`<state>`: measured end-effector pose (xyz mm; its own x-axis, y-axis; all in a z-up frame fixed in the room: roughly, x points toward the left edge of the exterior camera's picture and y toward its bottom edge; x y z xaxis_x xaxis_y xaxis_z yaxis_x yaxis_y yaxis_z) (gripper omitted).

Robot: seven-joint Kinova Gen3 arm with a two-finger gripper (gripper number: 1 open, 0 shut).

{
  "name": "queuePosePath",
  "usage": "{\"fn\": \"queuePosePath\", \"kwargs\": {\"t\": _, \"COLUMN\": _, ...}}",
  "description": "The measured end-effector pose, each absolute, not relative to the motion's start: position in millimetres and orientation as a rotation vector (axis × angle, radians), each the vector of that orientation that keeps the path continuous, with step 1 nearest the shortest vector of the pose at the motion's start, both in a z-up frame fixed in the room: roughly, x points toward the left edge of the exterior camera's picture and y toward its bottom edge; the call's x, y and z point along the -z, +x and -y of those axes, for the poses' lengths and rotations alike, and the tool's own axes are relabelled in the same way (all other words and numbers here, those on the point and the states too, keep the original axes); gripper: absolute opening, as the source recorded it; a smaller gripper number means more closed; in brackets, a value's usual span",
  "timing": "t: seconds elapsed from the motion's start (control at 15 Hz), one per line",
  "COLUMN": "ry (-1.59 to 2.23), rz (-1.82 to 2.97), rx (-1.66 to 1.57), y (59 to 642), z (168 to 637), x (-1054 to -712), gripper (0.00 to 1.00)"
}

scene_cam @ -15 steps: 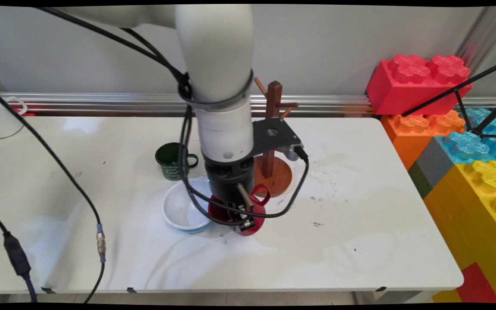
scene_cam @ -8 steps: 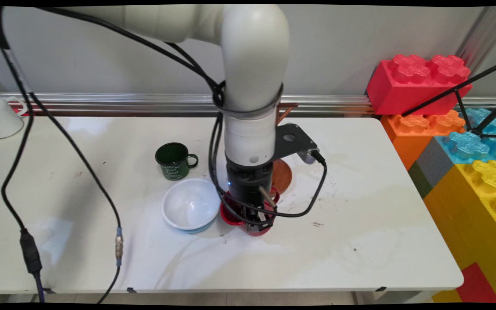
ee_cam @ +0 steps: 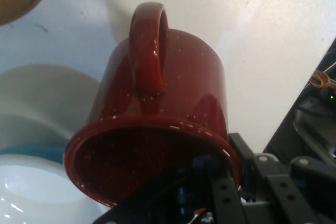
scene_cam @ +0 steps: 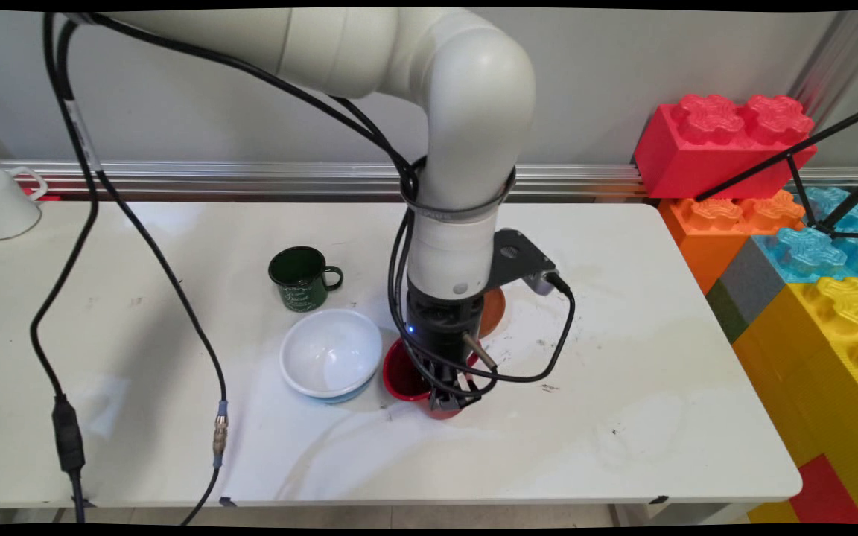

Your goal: Place the picked object on the table

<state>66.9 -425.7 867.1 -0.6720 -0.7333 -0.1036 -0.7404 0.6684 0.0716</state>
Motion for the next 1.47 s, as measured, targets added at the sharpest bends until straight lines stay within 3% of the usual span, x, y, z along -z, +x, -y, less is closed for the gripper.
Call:
{"fn": "queuePosePath", "kwargs": {"t": 0.93, "ry": -1.307, "rz": -2.712, "rx": -0.221, "y": 54.4, "z": 434.5, "x": -838.0, "gripper": 0.0}}
{"fn": "queuePosePath", "kwargs": {"t": 1.0, "ry": -1.312, "rz": -2.707, "rx": -0.225, "y": 53.6, "z": 435.4, "x": -836.5, "gripper": 1.0}}
{"fn": "queuePosePath", "kwargs": {"t": 1.47, "ry": -1.334, "rz": -2.692, "rx": -0.237, "y": 51.5, "z": 439.1, "x": -830.2, "gripper": 1.0}}
